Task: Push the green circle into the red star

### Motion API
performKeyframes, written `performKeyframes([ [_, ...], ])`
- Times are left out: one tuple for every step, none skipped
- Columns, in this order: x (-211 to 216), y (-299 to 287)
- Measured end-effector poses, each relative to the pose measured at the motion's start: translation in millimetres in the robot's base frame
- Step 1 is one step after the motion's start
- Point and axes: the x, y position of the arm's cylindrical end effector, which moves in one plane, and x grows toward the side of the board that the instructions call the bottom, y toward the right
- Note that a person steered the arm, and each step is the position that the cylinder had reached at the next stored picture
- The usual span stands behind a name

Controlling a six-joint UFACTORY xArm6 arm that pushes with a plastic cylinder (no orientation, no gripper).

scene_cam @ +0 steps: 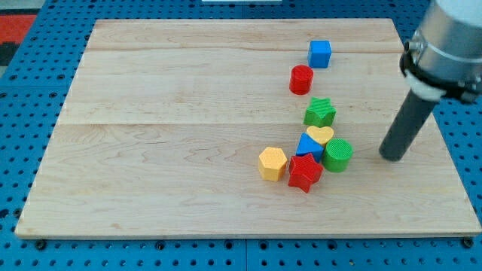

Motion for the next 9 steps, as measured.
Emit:
performKeyframes([
  [4.8,-25.7],
  [3.4,-25.0],
  [-18.0,-7.5],
  [-25.8,-22.6],
  [-13.2,-51.7],
  [15.7,-106.4],
  [22.1,-136.0],
  [26.4,-89.6],
  [20.5,-37.7],
])
